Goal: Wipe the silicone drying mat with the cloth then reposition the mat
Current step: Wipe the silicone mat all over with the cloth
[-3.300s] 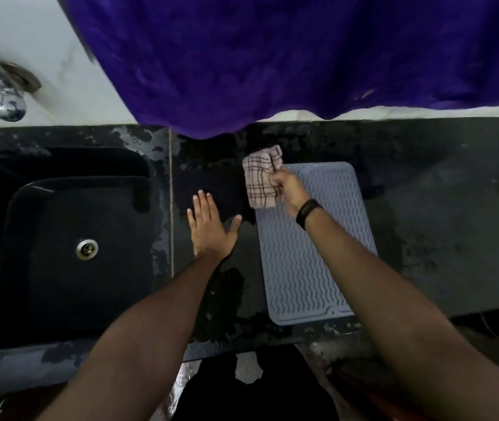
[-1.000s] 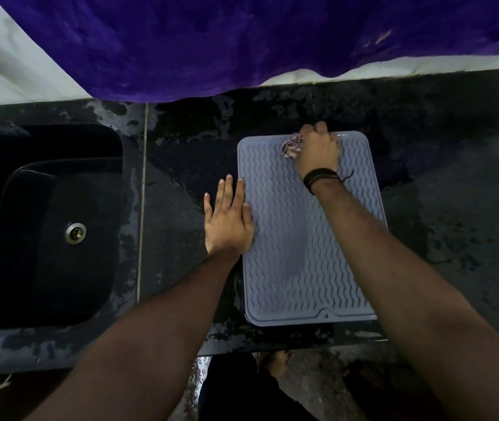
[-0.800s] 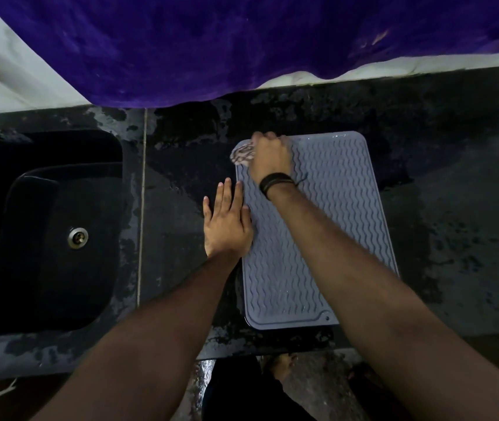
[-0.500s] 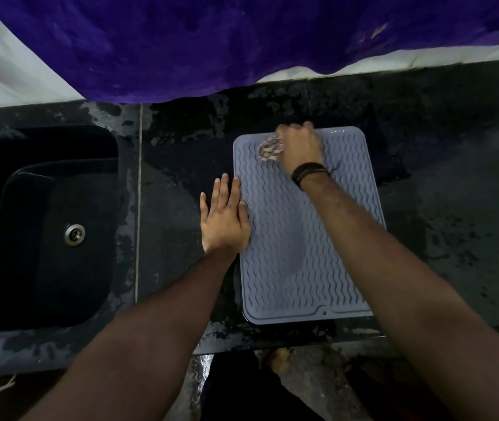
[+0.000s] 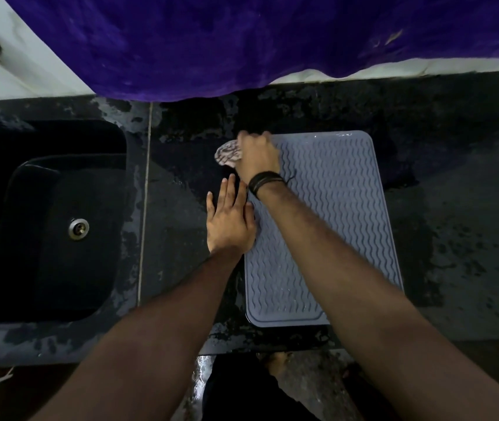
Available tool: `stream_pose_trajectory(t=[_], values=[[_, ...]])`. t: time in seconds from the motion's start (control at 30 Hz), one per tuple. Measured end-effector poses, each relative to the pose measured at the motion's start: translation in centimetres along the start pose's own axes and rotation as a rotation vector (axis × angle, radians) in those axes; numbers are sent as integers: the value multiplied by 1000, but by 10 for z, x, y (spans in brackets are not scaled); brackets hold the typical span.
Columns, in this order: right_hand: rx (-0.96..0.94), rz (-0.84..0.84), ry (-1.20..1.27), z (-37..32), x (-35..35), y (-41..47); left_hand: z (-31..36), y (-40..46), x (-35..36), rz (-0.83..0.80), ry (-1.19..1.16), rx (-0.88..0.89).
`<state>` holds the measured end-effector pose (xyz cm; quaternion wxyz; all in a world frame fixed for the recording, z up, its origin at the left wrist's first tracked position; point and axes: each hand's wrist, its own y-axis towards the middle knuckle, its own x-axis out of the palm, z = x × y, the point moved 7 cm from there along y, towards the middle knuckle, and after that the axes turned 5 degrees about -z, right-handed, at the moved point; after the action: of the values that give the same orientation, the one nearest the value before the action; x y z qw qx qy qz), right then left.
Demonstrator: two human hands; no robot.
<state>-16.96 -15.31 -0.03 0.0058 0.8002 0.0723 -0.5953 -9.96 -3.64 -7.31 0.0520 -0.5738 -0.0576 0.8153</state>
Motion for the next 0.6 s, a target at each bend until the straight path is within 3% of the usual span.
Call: stream_pose_trajectory(t=[0.13,0.37,0.6], values=[[-68,-7,-62,22,-4,-3,0,-1,0,21,-3,14],[192,31,-119,131,-30,-4,-2,-2,4,38,-28,11],[276,57,-24,88,-19,-6,-1,-3,2,36,-18,24]])
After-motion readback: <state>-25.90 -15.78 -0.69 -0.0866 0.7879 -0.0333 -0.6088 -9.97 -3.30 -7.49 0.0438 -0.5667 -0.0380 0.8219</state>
